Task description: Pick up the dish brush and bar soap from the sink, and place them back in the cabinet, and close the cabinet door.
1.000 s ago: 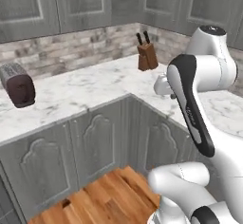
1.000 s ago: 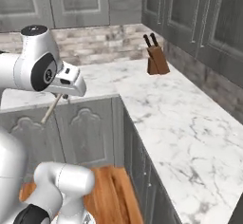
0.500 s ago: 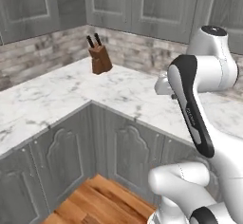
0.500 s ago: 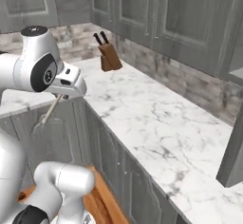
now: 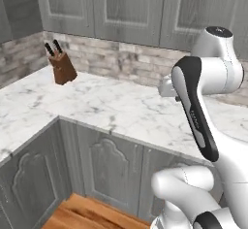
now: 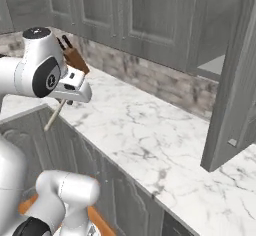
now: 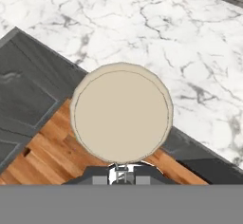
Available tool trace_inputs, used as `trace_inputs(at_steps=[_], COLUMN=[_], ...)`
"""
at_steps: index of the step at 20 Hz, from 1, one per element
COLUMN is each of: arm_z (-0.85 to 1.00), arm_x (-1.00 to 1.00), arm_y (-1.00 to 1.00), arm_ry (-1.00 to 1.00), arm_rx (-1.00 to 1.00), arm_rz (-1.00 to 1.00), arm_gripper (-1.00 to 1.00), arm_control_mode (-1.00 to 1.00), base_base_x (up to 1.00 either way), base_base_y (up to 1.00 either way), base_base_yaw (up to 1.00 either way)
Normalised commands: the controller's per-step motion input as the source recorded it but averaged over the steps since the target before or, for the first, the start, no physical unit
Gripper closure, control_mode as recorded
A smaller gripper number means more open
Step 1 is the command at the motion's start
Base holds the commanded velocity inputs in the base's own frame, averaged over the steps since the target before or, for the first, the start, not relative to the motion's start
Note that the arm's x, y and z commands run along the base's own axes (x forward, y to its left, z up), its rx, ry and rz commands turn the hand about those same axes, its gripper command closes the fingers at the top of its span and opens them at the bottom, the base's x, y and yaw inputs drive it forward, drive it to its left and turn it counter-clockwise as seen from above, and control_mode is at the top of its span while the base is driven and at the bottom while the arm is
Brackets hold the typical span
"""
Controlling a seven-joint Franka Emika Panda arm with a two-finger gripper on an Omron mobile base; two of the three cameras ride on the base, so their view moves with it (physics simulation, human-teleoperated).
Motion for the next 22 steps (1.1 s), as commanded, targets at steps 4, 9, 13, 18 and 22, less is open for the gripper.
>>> trace_inputs(at_steps=[4, 9, 13, 18, 22], arm_z=[0.0, 0.0, 0.0, 0.0, 0.0], arm_x=[0.0, 0.0, 0.0, 0.0, 0.0], arm_y=[0.0, 0.0, 0.0, 0.0, 0.0], arm_ry=[0.0, 0.0, 0.0, 0.0, 0.0], arm_rx=[0.0, 0.0, 0.0, 0.0, 0.0], arm_rz=[0.0, 0.0, 0.0, 0.0, 0.0], arm_gripper=[1.0, 1.0, 1.0, 1.0, 1.0], arm_control_mode=[1.0, 1.0, 1.0, 1.0, 1.0], base_base_x=[0.4, 0.35, 0.21, 0.06, 0.11], base_base_y=[-0.39, -0.43, -0.37, -0.29, -0.29], base_base_yaw=[-0.4, -0.41, -0.42, -0.44, -0.45])
